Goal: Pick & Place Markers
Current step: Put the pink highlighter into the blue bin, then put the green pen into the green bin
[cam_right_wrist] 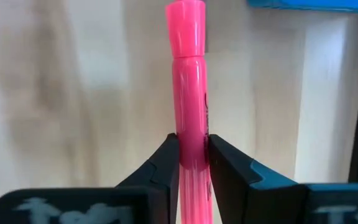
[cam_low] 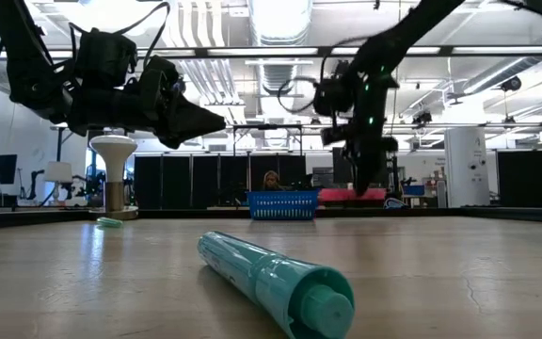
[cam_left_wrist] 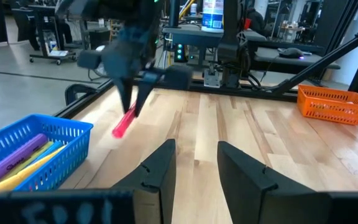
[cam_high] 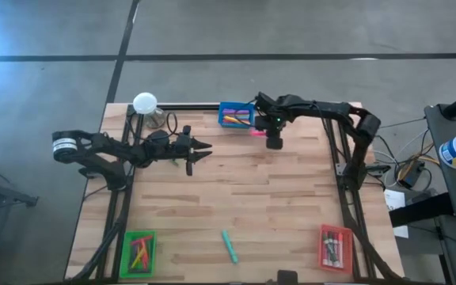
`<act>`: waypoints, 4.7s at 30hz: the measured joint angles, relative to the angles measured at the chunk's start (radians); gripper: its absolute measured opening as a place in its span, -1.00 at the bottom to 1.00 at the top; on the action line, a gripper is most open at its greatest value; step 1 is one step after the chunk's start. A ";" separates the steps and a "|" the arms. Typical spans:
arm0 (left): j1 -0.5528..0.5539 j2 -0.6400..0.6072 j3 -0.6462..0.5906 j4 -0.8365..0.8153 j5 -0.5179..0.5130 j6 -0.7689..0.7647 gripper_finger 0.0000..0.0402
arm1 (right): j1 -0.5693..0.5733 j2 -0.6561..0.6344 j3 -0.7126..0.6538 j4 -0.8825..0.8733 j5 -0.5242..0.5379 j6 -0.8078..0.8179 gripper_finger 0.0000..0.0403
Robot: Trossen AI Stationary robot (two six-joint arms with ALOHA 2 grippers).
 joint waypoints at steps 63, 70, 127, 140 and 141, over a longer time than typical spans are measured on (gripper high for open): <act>0.000 0.000 0.000 0.000 0.000 0.000 -0.44 | 0.104 0.285 0.565 -0.029 0.219 0.266 -0.76; 0.000 0.000 0.000 -0.001 0.000 0.000 -0.44 | 0.165 0.035 0.182 0.335 0.173 0.349 -0.95; 0.000 0.000 0.012 -0.032 0.000 -0.261 -0.44 | 0.271 -0.670 -0.986 1.582 0.075 0.510 -0.95; -0.004 0.000 0.142 -0.250 -0.019 -0.390 -0.68 | 0.271 -0.669 -0.986 1.581 0.075 0.513 -0.95; -0.005 0.000 0.155 -0.276 -0.019 -0.376 -0.78 | 0.271 -0.669 -0.986 1.581 0.075 0.513 -0.95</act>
